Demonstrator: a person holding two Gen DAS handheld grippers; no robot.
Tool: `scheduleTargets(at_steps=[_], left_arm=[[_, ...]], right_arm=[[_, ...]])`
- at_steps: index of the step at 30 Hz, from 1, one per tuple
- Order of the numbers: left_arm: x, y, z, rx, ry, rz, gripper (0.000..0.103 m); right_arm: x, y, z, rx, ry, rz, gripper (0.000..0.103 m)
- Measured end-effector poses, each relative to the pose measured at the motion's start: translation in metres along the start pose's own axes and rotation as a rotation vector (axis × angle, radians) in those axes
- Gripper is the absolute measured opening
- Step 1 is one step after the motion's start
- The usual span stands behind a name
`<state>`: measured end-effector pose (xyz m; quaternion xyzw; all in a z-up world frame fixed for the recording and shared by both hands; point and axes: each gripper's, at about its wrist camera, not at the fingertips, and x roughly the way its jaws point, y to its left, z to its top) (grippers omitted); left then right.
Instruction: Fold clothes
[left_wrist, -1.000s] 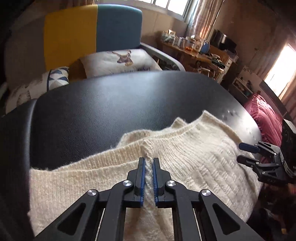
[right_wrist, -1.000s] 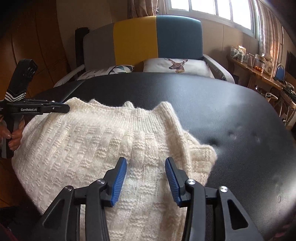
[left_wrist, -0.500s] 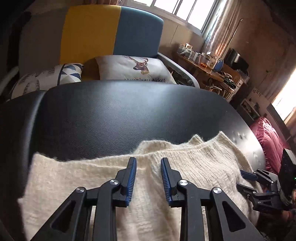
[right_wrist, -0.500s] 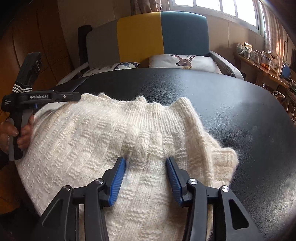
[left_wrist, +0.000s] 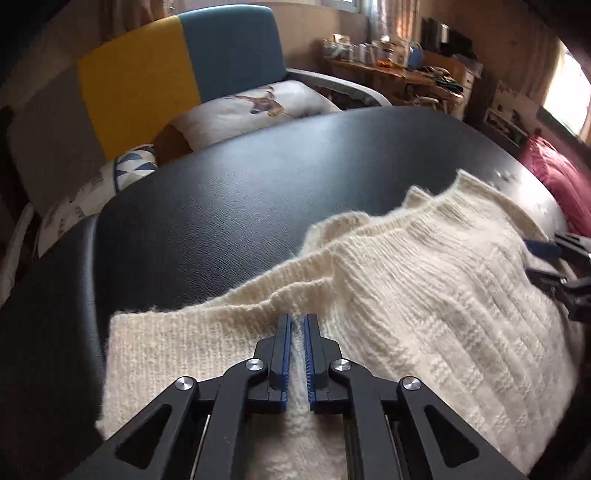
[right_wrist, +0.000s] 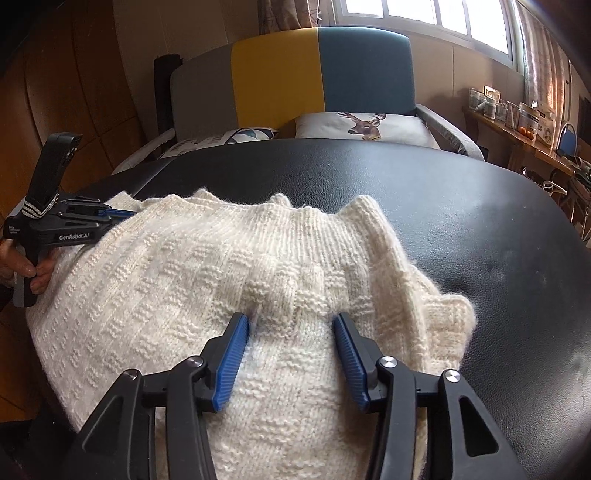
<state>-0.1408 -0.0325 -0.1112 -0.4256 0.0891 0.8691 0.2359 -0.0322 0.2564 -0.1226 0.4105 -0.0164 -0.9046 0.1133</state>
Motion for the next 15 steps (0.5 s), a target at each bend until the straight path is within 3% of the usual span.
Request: scheduleTargets(at_steps=[4,6,9,12,15], left_arm=[[-0.008,0.016,0.005,-0.152,-0.099,0.002,0.006],[0.011,0.029,0.003,-0.215,-0.046,0.02,0.0],[0.02,0.028,-0.001,-0.219,-0.016,0.0,0.001],[0.02,0.028,0.0,-0.215,-0.006,0.002,0.001],[0.013,0.041,0.002,-0.289,-0.017,-0.005,0.001]], right_arm=[[-0.002,0.0,-0.004,0.014,-0.012,0.006,0.05],[-0.003,-0.001,-0.006,0.025,-0.02,0.013,0.05],[-0.004,-0.001,-0.008,0.027,-0.024,0.019,0.05],[-0.004,-0.002,-0.009,0.035,-0.024,0.024,0.05],[-0.004,-0.002,-0.009,0.034,-0.022,0.025,0.05]])
